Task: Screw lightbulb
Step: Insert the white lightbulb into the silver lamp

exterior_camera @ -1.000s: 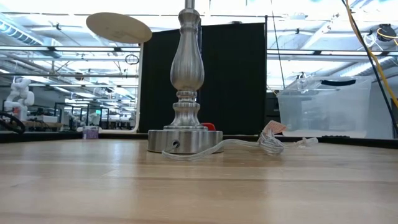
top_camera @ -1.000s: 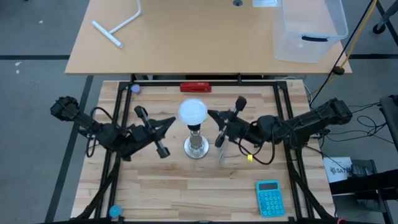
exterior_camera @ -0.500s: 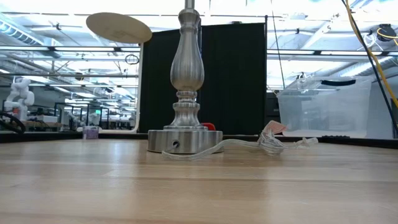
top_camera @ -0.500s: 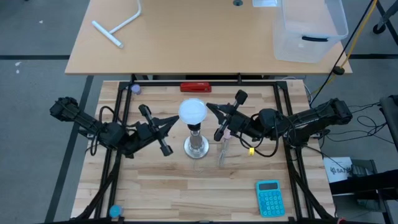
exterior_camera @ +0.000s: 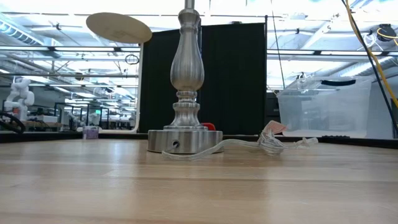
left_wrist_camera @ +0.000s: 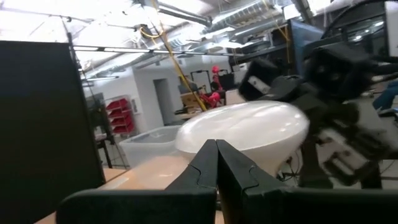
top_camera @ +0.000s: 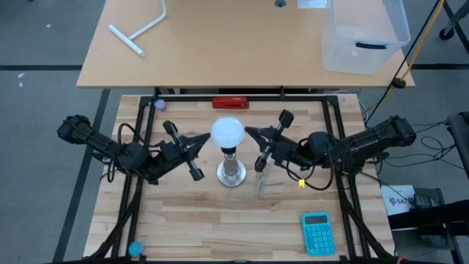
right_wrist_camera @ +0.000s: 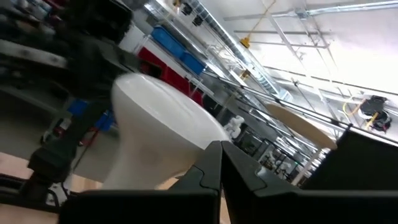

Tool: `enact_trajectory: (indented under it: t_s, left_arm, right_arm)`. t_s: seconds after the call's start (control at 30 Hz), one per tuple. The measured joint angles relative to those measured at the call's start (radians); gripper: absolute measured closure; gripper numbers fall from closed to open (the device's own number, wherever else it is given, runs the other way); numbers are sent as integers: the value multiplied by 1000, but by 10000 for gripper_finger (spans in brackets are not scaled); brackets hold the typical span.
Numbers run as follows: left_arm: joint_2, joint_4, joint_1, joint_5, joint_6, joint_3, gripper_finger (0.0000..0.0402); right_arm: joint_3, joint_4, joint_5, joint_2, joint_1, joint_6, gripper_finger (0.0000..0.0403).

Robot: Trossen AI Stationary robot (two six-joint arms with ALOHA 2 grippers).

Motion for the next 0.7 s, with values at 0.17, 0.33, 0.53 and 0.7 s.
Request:
enact_trajectory:
  t_s: [0.17,0.33,0.53,0.7]
  left_arm:
    - [1,-28,38,-16,-49,2,401]
    - [3,-93,88,-3,-126,1,402]
    - [-1,-83,103,-12,-114,1,402]
    - [-30,-32,54,-13,-44,0,402]
  right_arm:
    - [0,-17,-41,5,35,0,403]
    - [-1,-51,-45,6,60,6,403]
    - [-1,-133,-33,6,73,34,403]
    - [-1,-154,16,6,63,30,403]
